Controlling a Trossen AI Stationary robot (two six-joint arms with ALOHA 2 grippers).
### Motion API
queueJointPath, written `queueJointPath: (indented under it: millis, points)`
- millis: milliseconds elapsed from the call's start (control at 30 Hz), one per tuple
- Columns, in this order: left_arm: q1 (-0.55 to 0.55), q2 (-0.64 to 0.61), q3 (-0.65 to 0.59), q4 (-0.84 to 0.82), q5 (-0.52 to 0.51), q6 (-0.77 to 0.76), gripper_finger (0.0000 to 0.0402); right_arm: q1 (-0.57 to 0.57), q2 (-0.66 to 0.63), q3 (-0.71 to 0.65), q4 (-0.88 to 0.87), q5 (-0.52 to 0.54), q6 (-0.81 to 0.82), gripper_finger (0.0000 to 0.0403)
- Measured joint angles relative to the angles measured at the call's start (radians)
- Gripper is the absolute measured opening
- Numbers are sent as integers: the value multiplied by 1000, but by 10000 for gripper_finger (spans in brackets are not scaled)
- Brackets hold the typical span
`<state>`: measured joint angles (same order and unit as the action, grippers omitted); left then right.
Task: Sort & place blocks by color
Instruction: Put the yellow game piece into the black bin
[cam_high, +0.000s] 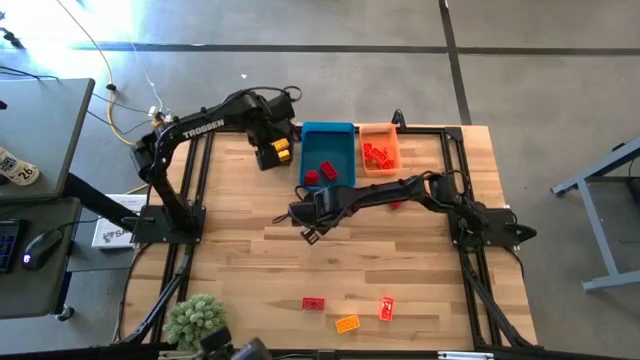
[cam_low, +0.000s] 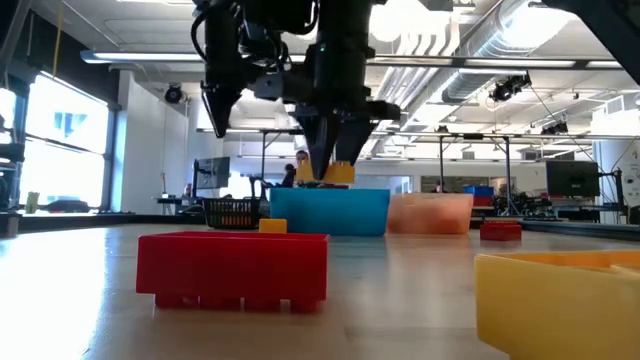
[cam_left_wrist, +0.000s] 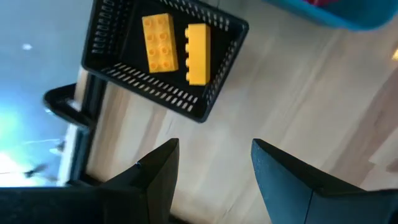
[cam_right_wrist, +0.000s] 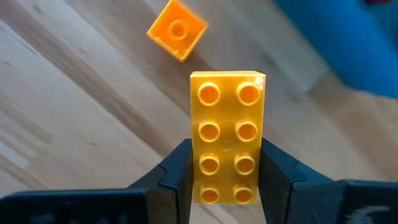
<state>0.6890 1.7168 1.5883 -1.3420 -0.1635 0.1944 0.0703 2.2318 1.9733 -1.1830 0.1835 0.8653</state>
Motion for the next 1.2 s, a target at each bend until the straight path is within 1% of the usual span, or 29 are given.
queueJointPath:
  millis: [133,300,367,500,633,700,867,1067,1200]
  points:
    - [54,0,0,13,111,11,188,-21,-1,60,-88,36,-79,109]
    - [100,0,0,40,206,26,188,-62,-1,145,-208,98,-230,109]
    - [114,0,0,52,255,26,188,-82,-1,182,-242,98,-312,109]
    - [134,0,0,63,400,17,188,-115,-2,262,-259,96,-499,109]
    - [143,0,0,68,531,-11,188,-142,-2,341,-258,52,-675,109]
    - [144,0,0,70,571,-36,188,-151,-2,379,-258,45,-750,109]
    - [142,0,0,90,691,-133,188,-173,-35,358,-207,42,-883,109]
    - [142,0,0,123,898,-228,188,-192,-38,357,-196,40,-1043,109]
    - [136,0,0,140,954,-319,188,-191,-38,357,-162,40,-1115,109]
